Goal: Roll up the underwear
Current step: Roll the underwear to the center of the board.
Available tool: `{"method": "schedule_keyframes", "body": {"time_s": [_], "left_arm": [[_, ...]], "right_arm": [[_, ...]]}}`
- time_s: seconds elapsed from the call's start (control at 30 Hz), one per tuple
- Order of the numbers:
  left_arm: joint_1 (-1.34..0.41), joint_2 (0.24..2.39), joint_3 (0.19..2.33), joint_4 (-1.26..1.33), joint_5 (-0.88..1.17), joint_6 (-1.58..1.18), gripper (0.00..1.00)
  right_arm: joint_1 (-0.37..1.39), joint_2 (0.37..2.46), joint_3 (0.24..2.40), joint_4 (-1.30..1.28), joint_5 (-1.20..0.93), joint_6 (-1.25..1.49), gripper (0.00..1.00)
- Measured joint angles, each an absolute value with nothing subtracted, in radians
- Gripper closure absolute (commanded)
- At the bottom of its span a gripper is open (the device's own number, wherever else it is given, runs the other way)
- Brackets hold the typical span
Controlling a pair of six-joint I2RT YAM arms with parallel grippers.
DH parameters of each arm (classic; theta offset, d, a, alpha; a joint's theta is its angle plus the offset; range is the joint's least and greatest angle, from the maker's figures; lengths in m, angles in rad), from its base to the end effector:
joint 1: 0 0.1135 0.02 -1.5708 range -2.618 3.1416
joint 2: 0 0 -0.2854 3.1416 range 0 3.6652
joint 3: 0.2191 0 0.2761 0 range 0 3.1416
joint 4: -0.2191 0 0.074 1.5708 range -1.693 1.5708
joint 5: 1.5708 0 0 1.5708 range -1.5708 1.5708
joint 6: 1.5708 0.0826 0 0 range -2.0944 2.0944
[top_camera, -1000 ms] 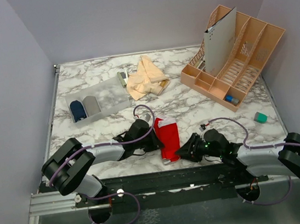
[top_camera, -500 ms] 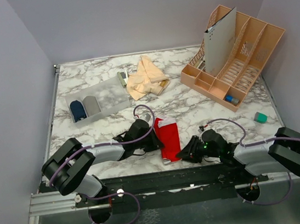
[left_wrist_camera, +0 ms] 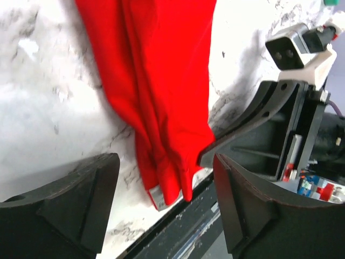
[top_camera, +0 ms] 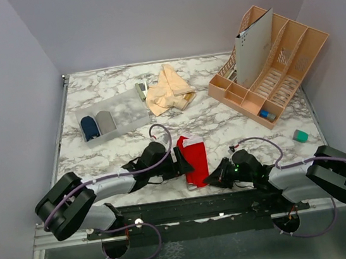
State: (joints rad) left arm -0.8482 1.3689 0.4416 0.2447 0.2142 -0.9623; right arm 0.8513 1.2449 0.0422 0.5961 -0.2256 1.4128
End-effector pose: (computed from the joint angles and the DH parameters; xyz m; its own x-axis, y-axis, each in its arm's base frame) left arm 0.1803 -0.2310 0.1159 -0.9294 -0.1582 -0.3335 0.1390 0.6869 -0.7133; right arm 0.1235 0.1690 0.0659 -0.9027 0.4303 -0.0033 0.2366 0.5027 0.8314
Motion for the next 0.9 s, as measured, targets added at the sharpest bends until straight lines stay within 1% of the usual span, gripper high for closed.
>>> {"method": "schedule_keyframes", "body": {"time_s": [0.13,0.27,0.4,0.47,0.73,0.9], "left_arm": [[-0.864,1.271,0.349,0.260,0.233,-1.014,0.21],[-0.914,1.238,0.302,0.293,0.240,-1.088,0.22],[-0.973,1.272,0.302,0.327,0.240,-1.152,0.29],[-0.994,1.308,0.312,0.347,0.240,-1.184,0.29],[-1.038,1.373,0.315,0.419,0.213,-1.281,0.30],[-1.044,1.357,0.303,0.416,0.192,-1.304,0.26]], "right_arm": [[0.851,1.243,0.042,0.593,-0.226,1.413,0.97],[0.851,1.243,0.045,0.588,-0.226,1.412,0.97],[0.851,1.243,0.048,0.583,-0.226,1.412,0.97],[0.851,1.243,0.049,0.582,-0.226,1.411,0.97],[0.851,1.237,0.058,0.569,-0.226,1.401,0.97],[0.851,1.199,0.065,0.523,-0.226,1.390,0.97]]}}
